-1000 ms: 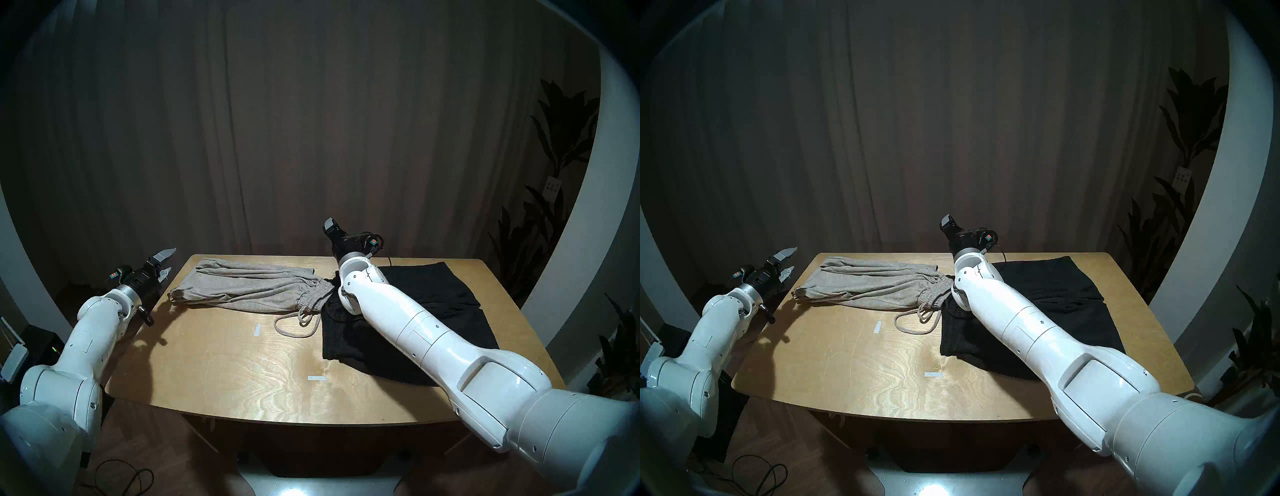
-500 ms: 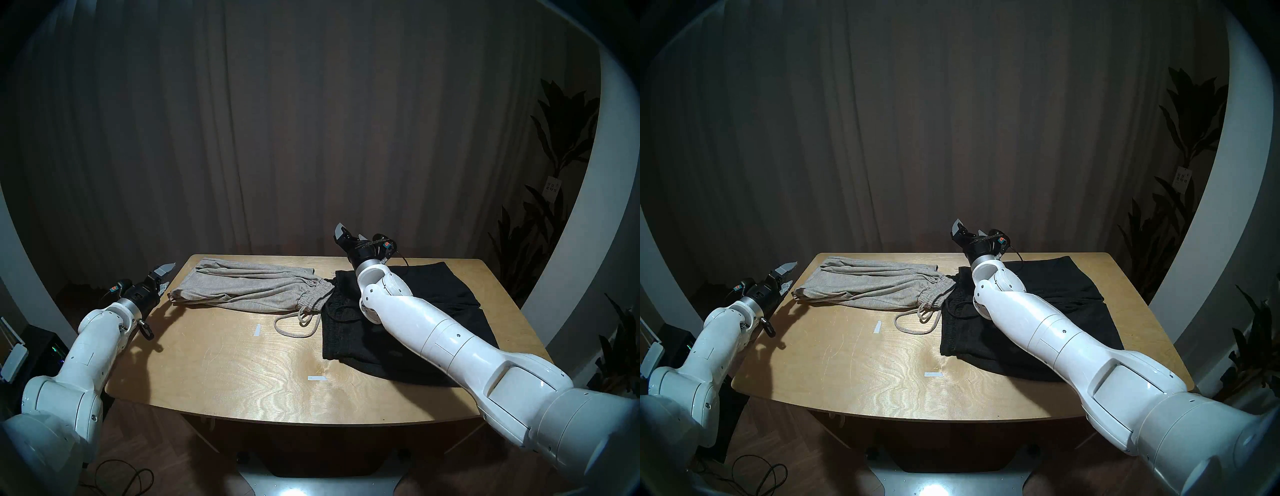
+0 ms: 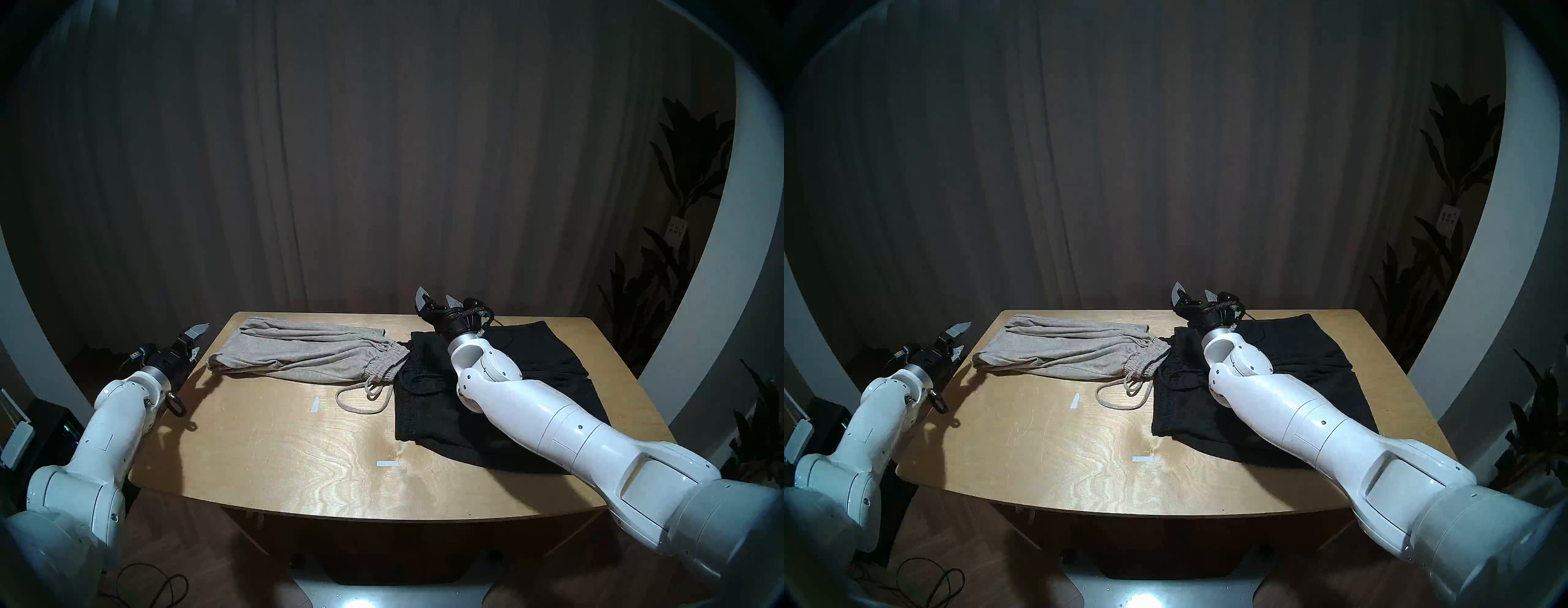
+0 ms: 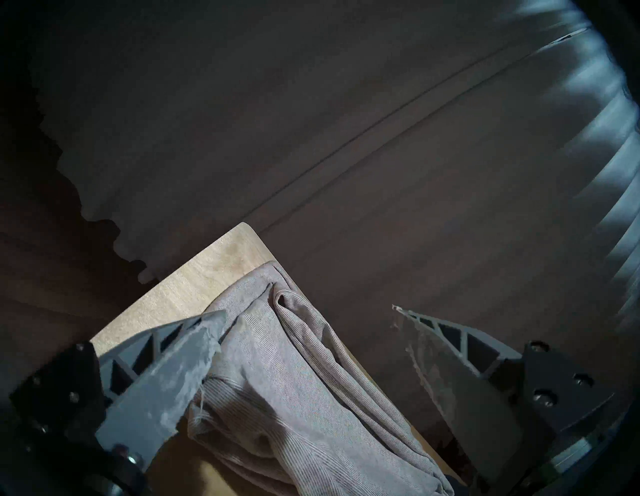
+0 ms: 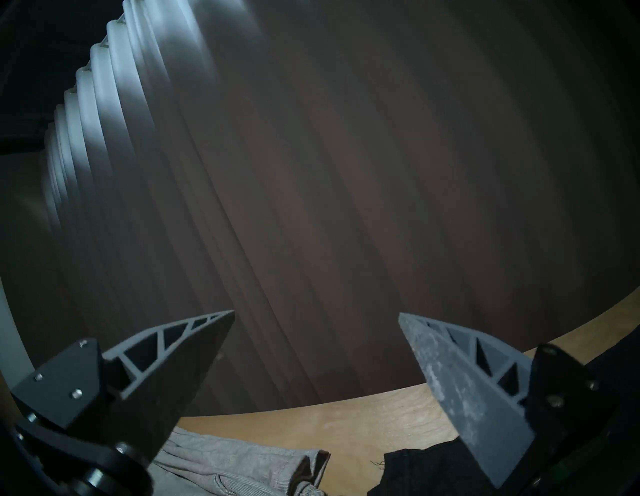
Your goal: Fold pants twice and stack them
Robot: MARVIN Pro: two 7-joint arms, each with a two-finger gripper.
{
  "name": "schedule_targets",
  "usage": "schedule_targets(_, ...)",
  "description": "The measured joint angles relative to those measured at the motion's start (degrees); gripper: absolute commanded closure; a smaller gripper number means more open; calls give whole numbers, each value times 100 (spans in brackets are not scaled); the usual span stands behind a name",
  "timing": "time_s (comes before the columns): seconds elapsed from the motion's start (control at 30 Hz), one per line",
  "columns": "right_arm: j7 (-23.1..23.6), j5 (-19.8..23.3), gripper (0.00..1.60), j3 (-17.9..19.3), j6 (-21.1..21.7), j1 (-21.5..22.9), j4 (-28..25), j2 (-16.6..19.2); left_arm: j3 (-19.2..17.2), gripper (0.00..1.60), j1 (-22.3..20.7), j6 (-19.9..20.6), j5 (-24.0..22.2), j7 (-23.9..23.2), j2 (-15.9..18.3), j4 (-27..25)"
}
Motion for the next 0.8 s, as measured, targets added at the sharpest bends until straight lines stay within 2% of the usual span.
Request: schedule_targets(0.8, 13, -535, 0, -119, -185, -322, -768, 791, -203, 0, 155, -102, -216, 1023, -71, -378)
